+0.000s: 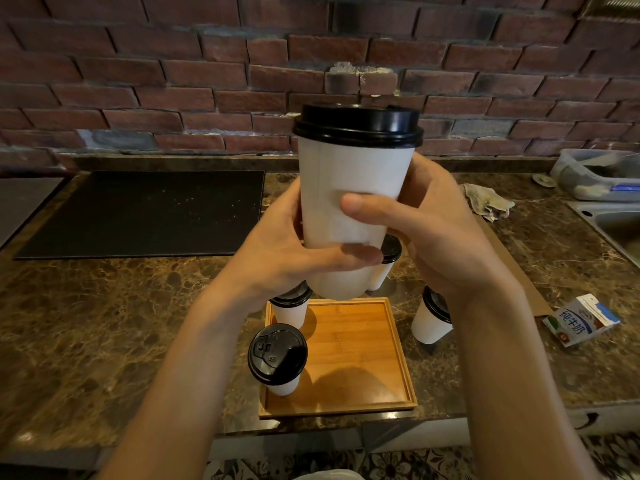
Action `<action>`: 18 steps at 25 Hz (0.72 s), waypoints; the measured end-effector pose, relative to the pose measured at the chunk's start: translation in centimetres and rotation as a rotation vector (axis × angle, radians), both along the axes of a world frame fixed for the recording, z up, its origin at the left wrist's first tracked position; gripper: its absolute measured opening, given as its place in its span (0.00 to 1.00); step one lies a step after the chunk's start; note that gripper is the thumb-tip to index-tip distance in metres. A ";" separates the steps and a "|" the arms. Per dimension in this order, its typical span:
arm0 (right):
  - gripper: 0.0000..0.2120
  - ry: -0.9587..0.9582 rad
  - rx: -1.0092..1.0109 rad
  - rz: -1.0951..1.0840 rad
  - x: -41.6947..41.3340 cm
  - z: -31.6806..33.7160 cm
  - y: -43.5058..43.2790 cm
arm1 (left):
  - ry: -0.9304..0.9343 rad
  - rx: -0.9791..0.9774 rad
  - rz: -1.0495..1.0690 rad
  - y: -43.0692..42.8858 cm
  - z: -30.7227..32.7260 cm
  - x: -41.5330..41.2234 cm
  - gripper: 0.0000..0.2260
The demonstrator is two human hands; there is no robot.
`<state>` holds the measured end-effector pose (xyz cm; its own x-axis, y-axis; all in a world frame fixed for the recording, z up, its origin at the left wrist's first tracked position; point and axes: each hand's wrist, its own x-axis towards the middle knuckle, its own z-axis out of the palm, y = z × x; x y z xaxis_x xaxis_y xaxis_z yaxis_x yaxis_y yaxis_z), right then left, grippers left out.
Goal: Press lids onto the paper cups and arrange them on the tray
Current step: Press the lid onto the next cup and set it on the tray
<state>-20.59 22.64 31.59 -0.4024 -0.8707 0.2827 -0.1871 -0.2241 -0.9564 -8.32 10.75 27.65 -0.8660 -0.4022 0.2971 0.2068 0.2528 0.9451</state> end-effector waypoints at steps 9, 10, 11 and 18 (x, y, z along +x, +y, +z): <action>0.32 0.102 0.044 -0.122 0.5 0.5 -0.6 | 0.063 -0.024 0.100 0.1 0.0 -0.5 0.29; 0.33 0.122 0.055 -0.144 0.6 0.5 -0.6 | 0.068 -0.028 0.116 0.0 0.0 -0.6 0.30; 0.33 0.136 0.065 -0.166 0.7 0.5 -0.7 | 0.072 -0.031 0.128 0.0 -0.1 -0.7 0.31; 0.31 0.180 0.107 -0.250 1.0 -0.4 -1.3 | 0.058 -0.064 0.188 0.0 -0.6 -0.9 0.30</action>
<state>-19.61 21.32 31.19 -0.5593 -0.7797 0.2814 -0.3922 -0.0502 -0.9185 -9.25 10.80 27.10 -0.7579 -0.5340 0.3748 0.2040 0.3517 0.9136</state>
